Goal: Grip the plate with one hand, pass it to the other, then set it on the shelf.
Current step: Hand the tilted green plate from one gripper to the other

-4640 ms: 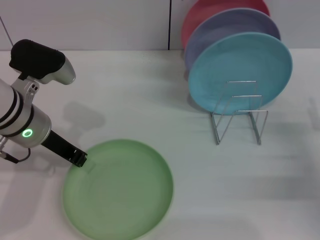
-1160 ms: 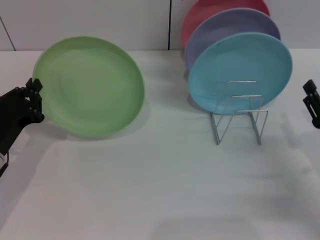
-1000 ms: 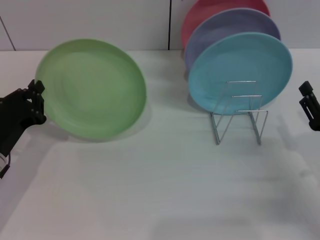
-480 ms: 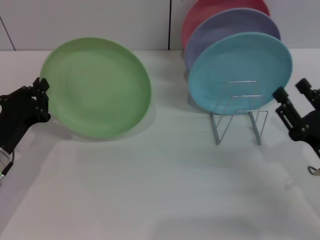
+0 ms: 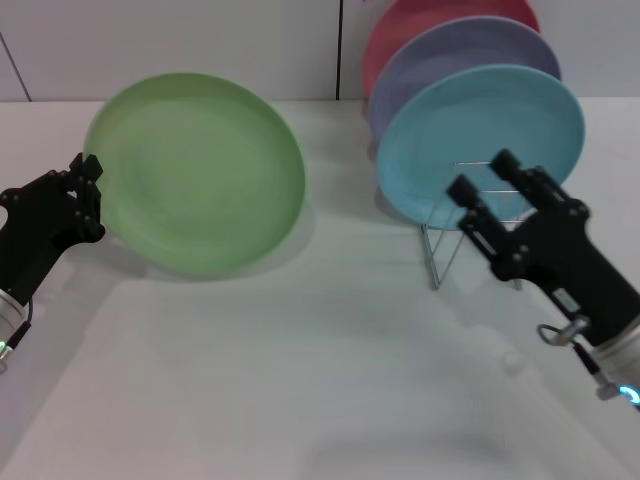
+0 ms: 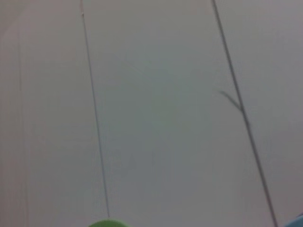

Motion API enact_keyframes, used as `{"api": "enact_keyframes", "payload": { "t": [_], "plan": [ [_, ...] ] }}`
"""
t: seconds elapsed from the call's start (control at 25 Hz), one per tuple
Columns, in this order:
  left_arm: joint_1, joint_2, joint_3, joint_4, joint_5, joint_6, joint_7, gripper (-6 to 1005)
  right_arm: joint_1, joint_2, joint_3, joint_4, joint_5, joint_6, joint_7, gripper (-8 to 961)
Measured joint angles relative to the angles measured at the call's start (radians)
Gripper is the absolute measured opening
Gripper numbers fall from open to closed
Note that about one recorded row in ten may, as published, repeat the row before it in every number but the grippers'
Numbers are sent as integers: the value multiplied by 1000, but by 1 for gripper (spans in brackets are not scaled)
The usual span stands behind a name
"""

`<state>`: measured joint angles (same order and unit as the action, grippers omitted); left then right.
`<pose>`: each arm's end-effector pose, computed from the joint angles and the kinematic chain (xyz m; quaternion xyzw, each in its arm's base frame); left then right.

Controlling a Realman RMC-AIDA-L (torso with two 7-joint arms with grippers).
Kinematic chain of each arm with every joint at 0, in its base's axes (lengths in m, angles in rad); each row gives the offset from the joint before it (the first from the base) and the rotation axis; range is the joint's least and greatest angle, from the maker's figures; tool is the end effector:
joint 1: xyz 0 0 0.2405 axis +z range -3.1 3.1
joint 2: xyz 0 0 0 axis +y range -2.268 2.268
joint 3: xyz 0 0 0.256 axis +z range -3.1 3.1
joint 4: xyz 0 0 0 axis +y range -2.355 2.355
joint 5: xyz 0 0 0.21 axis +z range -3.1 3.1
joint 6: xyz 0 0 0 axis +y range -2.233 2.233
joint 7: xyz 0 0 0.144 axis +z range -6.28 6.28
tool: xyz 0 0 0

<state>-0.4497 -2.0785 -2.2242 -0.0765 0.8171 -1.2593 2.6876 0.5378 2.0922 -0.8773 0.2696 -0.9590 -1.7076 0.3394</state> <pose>-0.3252 0.3240 -0.0130 -0.7577 -0.2240 -0.3344 0.5137 0.2635 0.2694 -0.0515 -0.7640 0.1720 0.4750 0.4013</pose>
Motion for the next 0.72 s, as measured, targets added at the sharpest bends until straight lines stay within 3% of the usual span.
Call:
{"api": "enact_keyframes", "payload": {
  "t": [0.2, 0.32, 0.36, 0.72],
  "plan": [
    [0, 0, -3, 0, -1, 0, 0, 30, 33, 0, 148, 57, -146, 53, -81, 601],
    [0, 0, -7, 0, -1, 1, 0, 30, 42, 0, 304, 100, -279, 106, -159, 601],
    [0, 0, -10, 0, -1, 1, 0, 30, 41, 0, 403, 118, -367, 144, -189, 601],
    [-4, 0, -43, 9, -9, 9, 30, 30, 40, 0, 656, 202, -553, 280, -295, 601]
  ]
}}
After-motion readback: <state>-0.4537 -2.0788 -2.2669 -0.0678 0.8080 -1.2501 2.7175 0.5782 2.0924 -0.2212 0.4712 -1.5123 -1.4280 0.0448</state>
